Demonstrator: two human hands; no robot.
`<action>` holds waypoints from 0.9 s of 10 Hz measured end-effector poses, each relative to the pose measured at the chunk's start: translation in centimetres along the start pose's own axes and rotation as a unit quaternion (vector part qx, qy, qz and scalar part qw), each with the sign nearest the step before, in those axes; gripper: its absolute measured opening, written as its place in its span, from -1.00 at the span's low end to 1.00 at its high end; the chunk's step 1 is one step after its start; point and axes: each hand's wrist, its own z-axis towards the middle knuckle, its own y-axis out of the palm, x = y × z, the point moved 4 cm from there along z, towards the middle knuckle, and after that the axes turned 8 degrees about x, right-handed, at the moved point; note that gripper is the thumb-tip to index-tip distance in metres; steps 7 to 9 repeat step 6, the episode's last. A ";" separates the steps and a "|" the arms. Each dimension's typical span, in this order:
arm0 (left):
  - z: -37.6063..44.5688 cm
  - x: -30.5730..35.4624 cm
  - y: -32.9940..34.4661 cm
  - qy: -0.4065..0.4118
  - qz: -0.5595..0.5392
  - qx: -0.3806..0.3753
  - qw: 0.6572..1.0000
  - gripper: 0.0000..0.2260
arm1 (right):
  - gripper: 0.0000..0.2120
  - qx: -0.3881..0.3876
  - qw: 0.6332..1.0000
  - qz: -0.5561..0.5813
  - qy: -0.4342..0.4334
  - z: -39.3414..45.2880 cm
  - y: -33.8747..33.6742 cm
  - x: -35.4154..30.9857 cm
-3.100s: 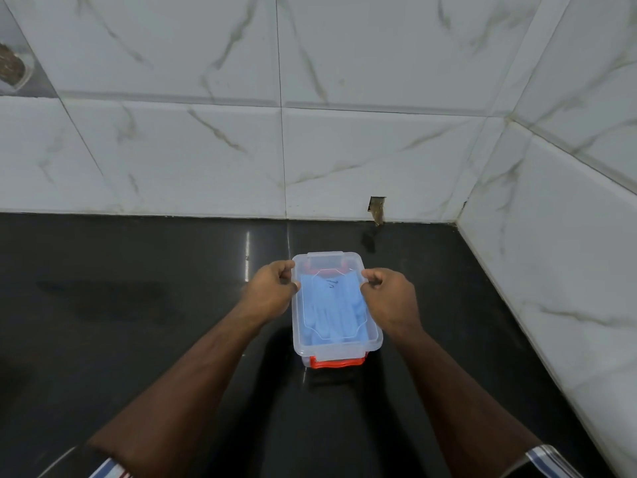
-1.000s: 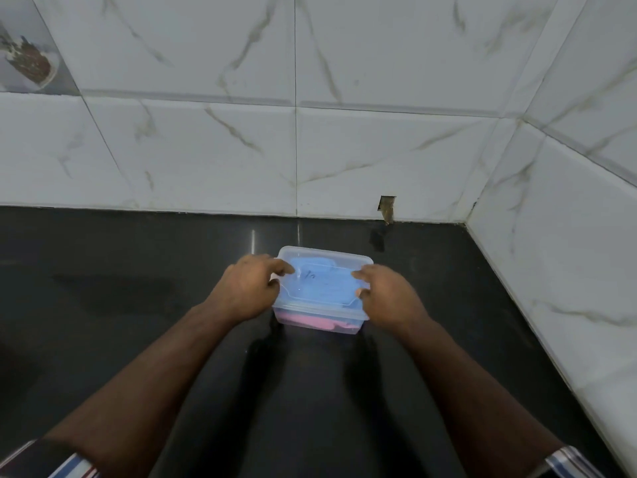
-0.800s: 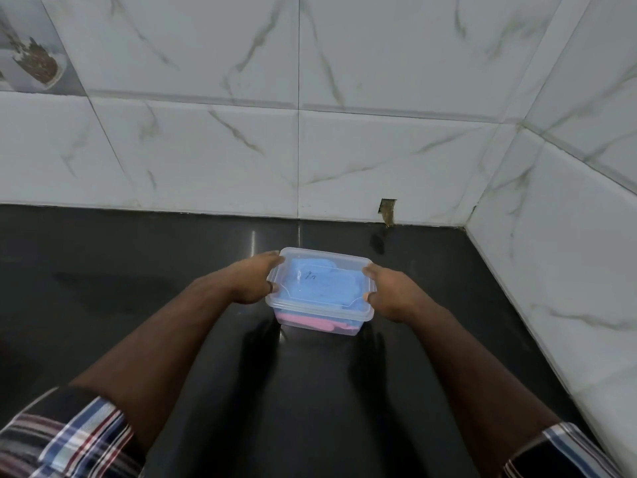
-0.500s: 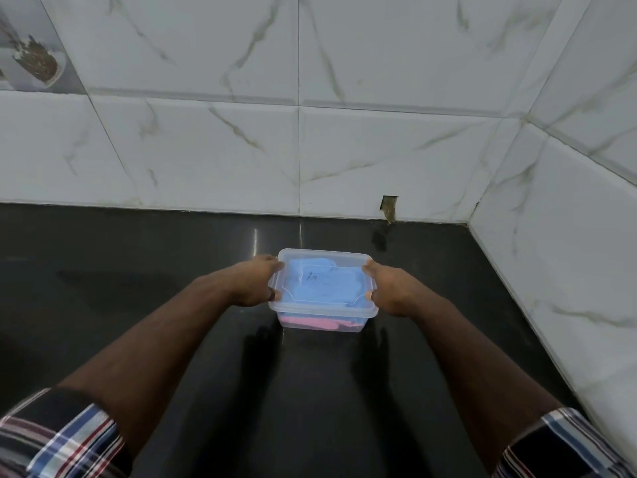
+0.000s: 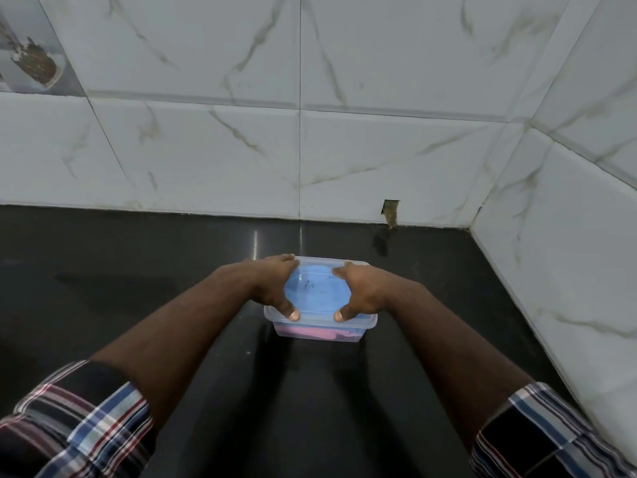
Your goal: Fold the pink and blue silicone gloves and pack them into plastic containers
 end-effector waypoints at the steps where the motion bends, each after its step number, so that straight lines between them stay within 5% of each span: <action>1: 0.0 0.3 0.5 -0.005 0.021 0.001 1.000 0.11 | -0.06 -0.010 1.000 -0.010 -0.006 0.4 0.3 -0.2; 4: 0.0 -0.1 0.1 -0.021 0.018 0.016 0.999 0.11 | -0.08 -0.037 0.999 -0.022 0.008 1.0 0.0 -0.4; 5: 0.0 -0.3 -0.2 -0.020 -0.025 0.023 0.999 0.06 | -0.22 0.037 0.999 0.010 0.012 0.6 -0.7 0.2; 6: 0.3 0.3 -0.2 -0.022 -0.024 0.133 0.991 -0.07 | -0.37 0.149 0.987 0.054 0.033 0.3 -1.2 0.5; 9: 0.3 0.3 -0.2 -0.022 -0.024 0.133 0.991 -0.07 | -0.37 0.149 0.987 0.054 0.033 0.3 -1.2 0.5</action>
